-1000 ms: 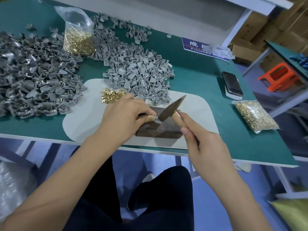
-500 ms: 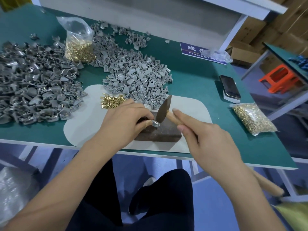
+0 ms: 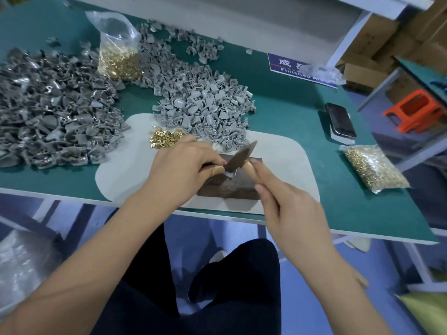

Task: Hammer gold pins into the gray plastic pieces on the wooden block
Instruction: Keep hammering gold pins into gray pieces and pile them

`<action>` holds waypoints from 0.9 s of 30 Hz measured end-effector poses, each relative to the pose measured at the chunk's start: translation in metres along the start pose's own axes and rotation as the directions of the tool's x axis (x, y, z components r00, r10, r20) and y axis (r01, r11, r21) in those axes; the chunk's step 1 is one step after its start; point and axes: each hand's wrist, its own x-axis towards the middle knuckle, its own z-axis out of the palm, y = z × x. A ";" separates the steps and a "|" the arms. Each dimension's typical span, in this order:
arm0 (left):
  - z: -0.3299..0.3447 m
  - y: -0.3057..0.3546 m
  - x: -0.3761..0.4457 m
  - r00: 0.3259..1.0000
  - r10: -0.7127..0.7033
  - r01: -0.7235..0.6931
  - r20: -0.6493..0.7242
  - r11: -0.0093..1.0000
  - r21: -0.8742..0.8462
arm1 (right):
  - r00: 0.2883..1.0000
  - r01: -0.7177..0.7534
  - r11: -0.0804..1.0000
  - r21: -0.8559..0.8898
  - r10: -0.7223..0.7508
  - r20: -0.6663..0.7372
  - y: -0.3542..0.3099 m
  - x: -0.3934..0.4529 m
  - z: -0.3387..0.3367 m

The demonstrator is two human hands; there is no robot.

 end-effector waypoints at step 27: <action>-0.002 0.006 -0.001 0.999 -0.051 0.051 0.002 0.998 0.048 | 0.999 -0.049 0.997 -0.056 0.049 -0.006 0.006 0.001 -0.015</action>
